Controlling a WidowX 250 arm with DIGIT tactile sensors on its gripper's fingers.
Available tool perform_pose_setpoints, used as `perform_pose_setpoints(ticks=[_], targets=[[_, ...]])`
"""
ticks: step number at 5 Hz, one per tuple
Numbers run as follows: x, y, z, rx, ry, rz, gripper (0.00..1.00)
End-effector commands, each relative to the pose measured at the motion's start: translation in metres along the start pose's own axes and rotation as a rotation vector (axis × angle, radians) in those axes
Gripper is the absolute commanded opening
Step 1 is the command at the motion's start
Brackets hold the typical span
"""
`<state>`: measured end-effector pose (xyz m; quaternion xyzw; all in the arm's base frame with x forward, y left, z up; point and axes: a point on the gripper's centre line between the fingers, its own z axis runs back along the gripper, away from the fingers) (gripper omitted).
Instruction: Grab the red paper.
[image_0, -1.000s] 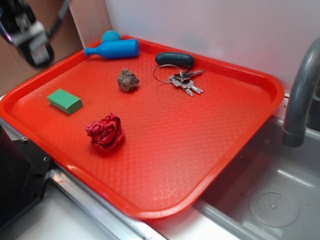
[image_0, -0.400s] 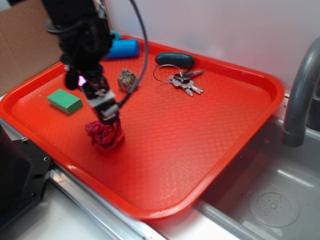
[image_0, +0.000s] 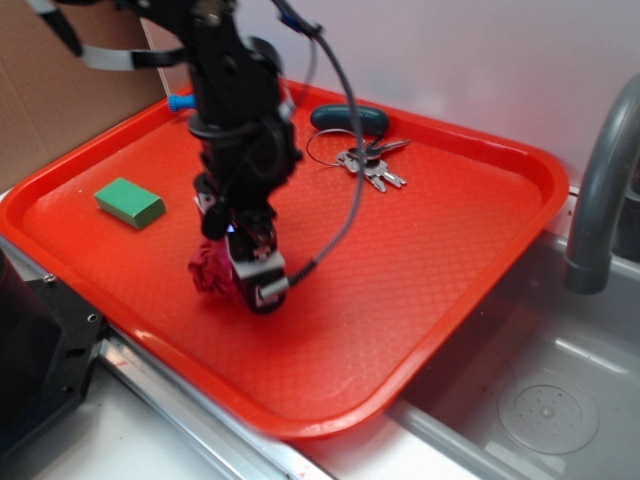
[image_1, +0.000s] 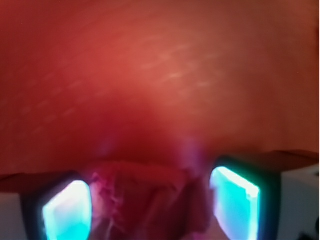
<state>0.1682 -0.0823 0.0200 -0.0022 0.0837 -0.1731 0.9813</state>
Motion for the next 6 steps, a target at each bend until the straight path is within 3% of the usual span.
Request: perform_pose_setpoints(ticks=[1,2,4,5,6], targets=[[-0.001,-0.026,0.011,0.021,0.029,-0.009,0.85],[-0.003,-0.027,0.015,0.064,0.029,0.011,0.0],[-0.002,-0.023,0.007,0.12,0.061,0.043,0.0],[-0.008,-0.011,0.027,0.183,0.0,0.117,0.0],[-0.026,0.029,0.076,0.128,-0.16,0.292,0.0]])
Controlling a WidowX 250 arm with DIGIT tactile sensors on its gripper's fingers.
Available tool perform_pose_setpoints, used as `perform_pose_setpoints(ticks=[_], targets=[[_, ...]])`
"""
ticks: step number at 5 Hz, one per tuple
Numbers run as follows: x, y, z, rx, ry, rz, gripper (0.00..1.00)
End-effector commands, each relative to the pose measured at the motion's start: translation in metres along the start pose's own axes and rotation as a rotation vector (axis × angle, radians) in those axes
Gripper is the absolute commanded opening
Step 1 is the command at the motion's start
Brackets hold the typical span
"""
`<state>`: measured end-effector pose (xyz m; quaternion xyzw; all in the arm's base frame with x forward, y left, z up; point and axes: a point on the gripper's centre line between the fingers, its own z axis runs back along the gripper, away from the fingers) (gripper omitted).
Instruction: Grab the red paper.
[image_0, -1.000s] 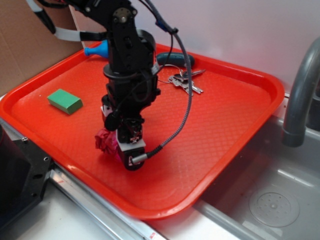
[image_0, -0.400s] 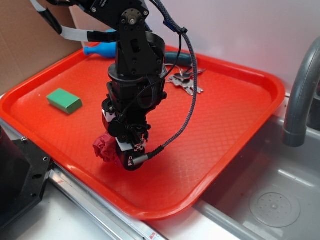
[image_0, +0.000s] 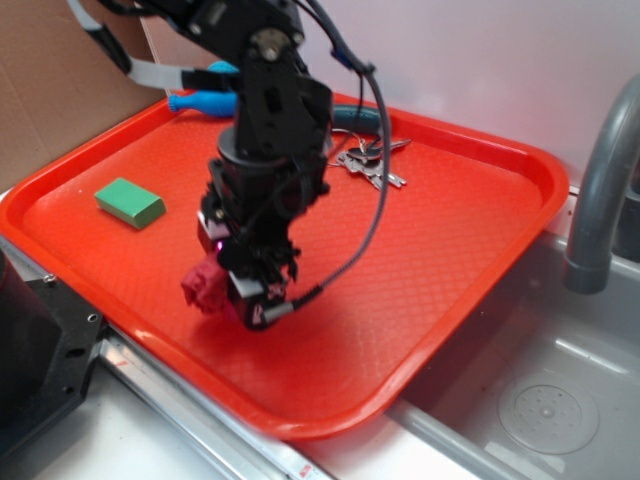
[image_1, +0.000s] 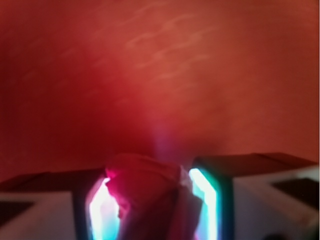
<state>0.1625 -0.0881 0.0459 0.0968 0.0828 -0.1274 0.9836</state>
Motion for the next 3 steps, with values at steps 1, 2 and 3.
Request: perform_pose_setpoints(ticks=[1,2,3], targets=[[-0.042,0.093,0.085,0.051,-0.232,0.483,0.0],[-0.075,0.125,0.122,-0.043,-0.159,0.722,0.0],[-0.086,0.136,0.168,-0.094,-0.107,0.819,0.0]])
